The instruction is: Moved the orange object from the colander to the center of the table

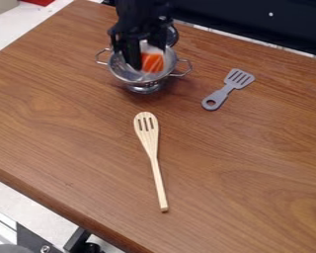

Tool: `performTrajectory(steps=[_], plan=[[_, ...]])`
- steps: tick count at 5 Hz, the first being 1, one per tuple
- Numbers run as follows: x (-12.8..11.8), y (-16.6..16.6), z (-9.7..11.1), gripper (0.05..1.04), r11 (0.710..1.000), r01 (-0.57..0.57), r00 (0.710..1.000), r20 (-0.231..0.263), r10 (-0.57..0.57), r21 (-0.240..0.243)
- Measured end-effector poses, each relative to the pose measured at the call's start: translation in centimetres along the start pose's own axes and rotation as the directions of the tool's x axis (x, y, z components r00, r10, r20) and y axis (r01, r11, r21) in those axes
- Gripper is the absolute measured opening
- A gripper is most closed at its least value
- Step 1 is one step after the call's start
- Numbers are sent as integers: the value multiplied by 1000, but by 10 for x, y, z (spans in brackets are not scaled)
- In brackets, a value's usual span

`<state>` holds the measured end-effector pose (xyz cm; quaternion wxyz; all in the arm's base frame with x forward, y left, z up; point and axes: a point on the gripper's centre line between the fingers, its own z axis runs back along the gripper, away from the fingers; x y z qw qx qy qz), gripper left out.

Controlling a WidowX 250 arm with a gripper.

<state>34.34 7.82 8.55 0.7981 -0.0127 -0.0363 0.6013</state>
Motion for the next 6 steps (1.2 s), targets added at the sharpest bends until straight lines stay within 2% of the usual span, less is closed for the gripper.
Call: performTrajectory(steps=[1,2,3,4,6], plan=[[-4,4,27,601,998,-46,999,14,47,-44],[-18,21,38,601,996,-73,997,17,74,-56],[-40,41,36,601,997,-82,997,-13,82,-7],[-61,50,35,601,995,-96,994,-48,96,12],[-103,65,19,601,981,-187,979,-66,191,56]])
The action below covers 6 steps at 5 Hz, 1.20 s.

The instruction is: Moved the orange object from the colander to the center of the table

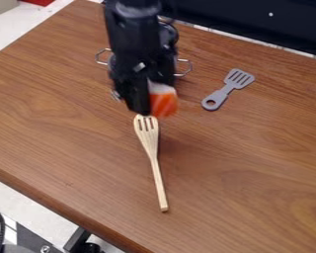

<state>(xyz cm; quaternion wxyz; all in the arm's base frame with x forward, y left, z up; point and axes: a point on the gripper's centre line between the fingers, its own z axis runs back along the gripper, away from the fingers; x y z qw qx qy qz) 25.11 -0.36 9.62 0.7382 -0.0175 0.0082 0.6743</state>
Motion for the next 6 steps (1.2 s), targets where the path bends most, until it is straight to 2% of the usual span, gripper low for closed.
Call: performTrajectory(steps=[2,3,4,5,6], plan=[[-40,-3,-18,601,998,-31,998,47,34,-51],[-52,-6,-29,601,998,-32,994,104,38,-60],[-54,-22,-30,601,996,-31,992,116,41,-84],[-56,-42,-34,601,997,-42,991,122,51,-72],[-55,-58,-34,601,994,-50,992,113,61,-98]])
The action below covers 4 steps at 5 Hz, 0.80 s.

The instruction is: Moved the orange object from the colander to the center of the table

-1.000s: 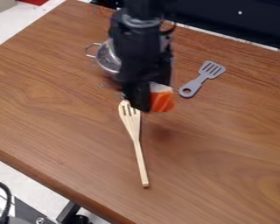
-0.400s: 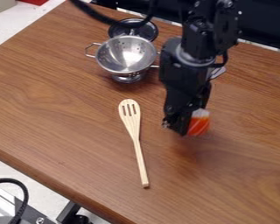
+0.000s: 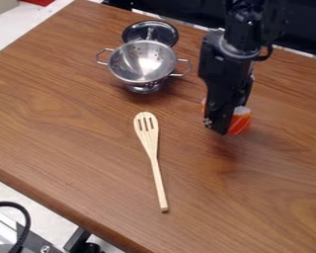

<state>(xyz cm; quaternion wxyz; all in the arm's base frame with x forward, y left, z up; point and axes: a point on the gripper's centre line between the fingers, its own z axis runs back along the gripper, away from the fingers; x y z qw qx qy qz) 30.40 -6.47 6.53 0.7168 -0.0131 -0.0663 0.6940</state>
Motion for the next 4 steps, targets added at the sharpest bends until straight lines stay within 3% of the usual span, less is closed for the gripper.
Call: performTrajectory(steps=[1,4], plan=[[1,-17,-2,601,1000,-1,999,-38,0,-26],[9,-47,-21,601,999,20,998,-64,-22,-46]])
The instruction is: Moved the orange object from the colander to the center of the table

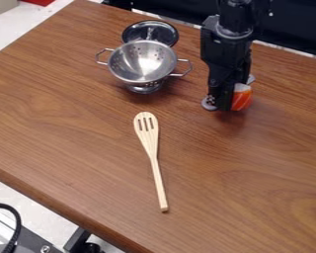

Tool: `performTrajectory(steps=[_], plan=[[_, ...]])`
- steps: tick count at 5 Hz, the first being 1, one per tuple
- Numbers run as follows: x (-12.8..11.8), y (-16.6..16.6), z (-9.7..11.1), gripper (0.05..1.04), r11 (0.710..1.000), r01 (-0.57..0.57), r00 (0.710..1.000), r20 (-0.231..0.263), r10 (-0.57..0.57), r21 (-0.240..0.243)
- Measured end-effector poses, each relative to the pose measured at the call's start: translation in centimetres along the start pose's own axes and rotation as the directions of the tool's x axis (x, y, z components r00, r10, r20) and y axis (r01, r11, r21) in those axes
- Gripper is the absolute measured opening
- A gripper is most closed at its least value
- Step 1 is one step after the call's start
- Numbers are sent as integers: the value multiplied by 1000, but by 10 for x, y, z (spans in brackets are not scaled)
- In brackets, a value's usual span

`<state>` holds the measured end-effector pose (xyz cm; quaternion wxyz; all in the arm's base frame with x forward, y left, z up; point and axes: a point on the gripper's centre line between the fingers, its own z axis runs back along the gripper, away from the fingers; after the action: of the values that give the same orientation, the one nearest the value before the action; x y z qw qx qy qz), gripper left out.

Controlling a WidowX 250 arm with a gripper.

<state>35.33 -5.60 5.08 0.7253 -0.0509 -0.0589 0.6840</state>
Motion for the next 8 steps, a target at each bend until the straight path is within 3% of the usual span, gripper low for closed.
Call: performTrajectory(steps=[3,4,5,6,8], plan=[[-14,2,-1,601,1000,18,1000,-5,-18,5],[-14,0,-1,651,1000,20,999,28,-20,-14],[-13,1,3,930,1000,17,999,42,-18,14],[-11,2,4,1001,1000,21,998,53,-22,20],[-5,1,5,1001,999,32,998,61,-34,30]])
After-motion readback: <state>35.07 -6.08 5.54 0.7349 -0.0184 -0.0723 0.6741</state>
